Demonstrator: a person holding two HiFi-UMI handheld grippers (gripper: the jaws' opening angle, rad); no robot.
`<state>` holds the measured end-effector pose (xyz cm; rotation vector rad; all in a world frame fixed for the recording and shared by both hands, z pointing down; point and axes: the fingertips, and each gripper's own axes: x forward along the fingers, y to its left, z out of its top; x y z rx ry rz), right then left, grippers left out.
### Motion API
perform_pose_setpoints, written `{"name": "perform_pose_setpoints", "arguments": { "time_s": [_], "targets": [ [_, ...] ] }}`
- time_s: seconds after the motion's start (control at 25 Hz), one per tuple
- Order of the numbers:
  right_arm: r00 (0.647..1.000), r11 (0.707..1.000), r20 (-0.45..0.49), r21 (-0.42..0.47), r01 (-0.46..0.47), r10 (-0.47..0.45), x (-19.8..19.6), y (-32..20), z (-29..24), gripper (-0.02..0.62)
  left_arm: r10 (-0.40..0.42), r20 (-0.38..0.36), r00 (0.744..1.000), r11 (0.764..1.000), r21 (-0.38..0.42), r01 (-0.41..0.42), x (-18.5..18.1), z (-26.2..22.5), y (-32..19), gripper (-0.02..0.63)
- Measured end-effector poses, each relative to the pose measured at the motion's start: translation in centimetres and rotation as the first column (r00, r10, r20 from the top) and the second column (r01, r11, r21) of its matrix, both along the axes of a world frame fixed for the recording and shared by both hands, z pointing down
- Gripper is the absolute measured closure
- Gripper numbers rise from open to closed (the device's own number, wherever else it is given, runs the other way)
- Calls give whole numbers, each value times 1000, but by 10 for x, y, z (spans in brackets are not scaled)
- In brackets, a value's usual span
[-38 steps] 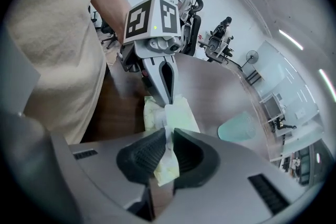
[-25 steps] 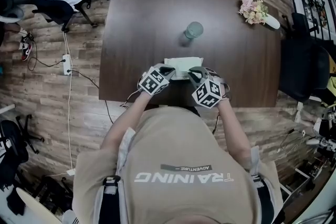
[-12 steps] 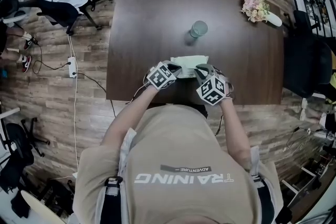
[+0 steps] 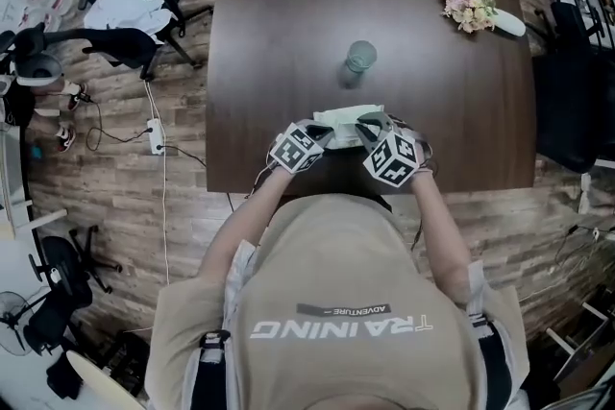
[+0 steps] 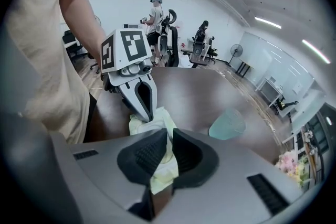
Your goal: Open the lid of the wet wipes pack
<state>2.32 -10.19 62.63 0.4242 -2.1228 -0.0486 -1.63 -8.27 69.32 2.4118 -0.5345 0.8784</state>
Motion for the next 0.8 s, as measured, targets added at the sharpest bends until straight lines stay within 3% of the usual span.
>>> {"name": "perform_pose_setpoints", "arguments": {
  "time_s": [0.36, 0.8],
  "targets": [
    [993, 999, 108, -4, 39, -38, -4, -19, -5, 558, -26, 44, 999, 999, 41, 24, -1, 1, 0, 597],
    [981, 999, 187, -3, 46, -45, -5, -38, -5, 558, -57, 78, 995, 998, 22, 56, 0, 1, 0, 597]
  ]
}}
